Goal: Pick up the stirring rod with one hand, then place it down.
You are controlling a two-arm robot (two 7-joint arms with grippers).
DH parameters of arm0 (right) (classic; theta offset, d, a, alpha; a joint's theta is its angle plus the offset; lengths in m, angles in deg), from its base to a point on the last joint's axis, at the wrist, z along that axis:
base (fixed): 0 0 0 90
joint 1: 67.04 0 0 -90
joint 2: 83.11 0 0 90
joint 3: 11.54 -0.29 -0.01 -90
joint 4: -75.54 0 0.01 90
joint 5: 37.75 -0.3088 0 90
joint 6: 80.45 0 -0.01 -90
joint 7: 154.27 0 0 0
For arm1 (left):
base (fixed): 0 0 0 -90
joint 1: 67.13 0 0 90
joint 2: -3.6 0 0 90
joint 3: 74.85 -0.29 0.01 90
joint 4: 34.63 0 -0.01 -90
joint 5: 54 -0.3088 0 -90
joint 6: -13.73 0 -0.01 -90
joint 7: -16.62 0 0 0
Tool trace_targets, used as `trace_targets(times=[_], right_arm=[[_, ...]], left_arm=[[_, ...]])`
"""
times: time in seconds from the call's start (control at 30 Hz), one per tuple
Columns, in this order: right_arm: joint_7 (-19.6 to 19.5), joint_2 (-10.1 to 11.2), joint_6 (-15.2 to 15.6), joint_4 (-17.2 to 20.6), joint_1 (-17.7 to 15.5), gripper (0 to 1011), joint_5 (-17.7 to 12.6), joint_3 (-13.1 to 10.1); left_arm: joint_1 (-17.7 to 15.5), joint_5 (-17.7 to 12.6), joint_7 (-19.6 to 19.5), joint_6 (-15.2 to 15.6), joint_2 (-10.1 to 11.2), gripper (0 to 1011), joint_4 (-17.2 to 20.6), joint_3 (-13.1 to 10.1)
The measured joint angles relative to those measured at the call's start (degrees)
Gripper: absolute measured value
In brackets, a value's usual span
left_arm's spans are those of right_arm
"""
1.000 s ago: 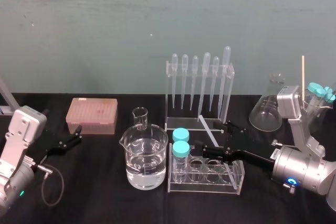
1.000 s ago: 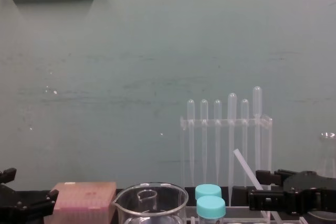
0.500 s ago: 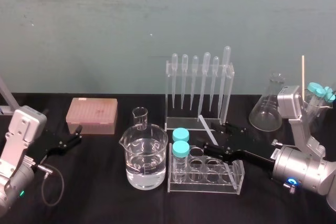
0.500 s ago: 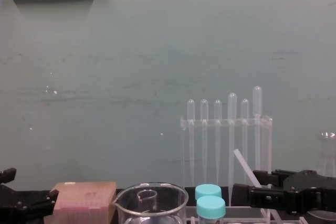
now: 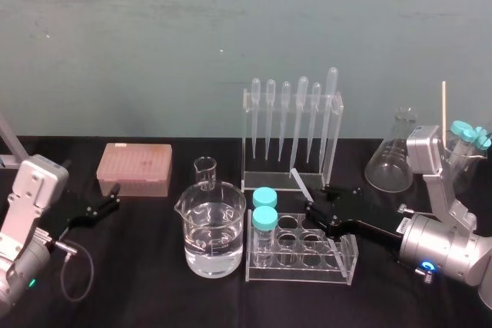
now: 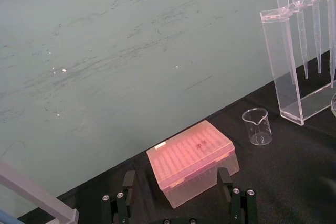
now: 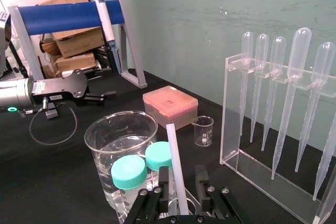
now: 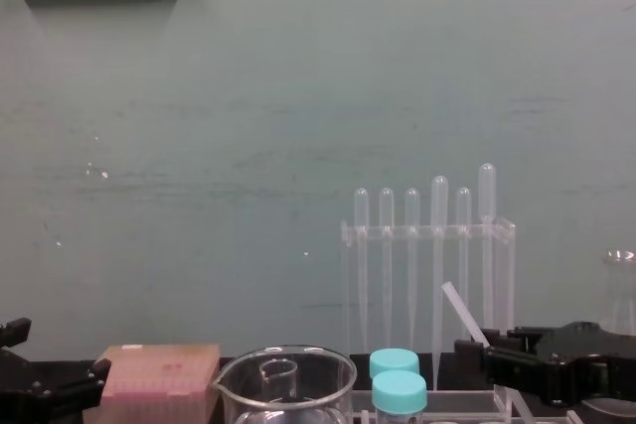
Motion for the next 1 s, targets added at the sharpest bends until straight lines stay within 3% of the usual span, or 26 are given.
trace_targets(times=[0.27, 0.67, 0.83, 0.87, 1.0], right_arm=[[0.0, 0.0, 0.0, 0.0, 0.0, 96, 0.0, 0.0], [-0.2, -0.1, -0.9, 0.2, -0.3, 69, 0.3, -0.5], [-4.7, 0.1, -7.1, 3.5, -2.2, 69, 4.6, -2.8], [-4.7, 0.1, -7.1, 3.5, -2.2, 69, 4.6, -2.8], [-10.8, -0.2, -14.5, 6.7, -4.6, 69, 9.9, -5.3]], left_arm=[[0.0, 0.0, 0.0, 0.0, 0.0, 1000, 0.0, 0.0], [0.0, 0.0, 0.0, 0.0, 0.0, 1000, 0.0, 0.0], [0.0, 0.0, 0.0, 0.0, 0.0, 1000, 0.0, 0.0], [0.0, 0.0, 0.0, 0.0, 0.0, 1000, 0.0, 0.0], [0.0, 0.0, 0.0, 0.0, 0.0, 1000, 0.0, 0.0]])
